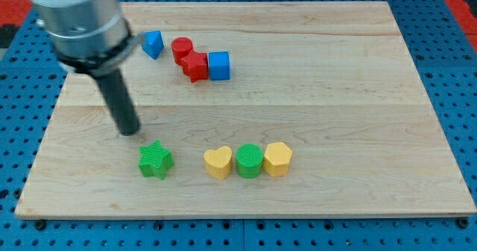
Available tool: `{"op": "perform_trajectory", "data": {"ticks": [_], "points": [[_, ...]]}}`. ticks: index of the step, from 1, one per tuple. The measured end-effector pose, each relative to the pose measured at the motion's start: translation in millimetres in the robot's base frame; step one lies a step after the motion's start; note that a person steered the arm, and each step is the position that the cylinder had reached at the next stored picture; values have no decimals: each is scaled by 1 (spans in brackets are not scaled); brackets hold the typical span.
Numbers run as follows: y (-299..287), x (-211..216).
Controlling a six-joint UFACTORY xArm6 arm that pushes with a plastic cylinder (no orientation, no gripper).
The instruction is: Push the green star closer to the yellow heart
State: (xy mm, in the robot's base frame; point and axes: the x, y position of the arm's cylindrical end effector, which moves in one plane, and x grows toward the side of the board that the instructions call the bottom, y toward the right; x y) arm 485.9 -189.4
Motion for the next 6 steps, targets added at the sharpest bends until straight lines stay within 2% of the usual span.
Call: {"op": "perform_trajectory", "data": {"ticks": [1, 2, 6], "points": [[-22, 44], [5, 66], [67, 66]]}}
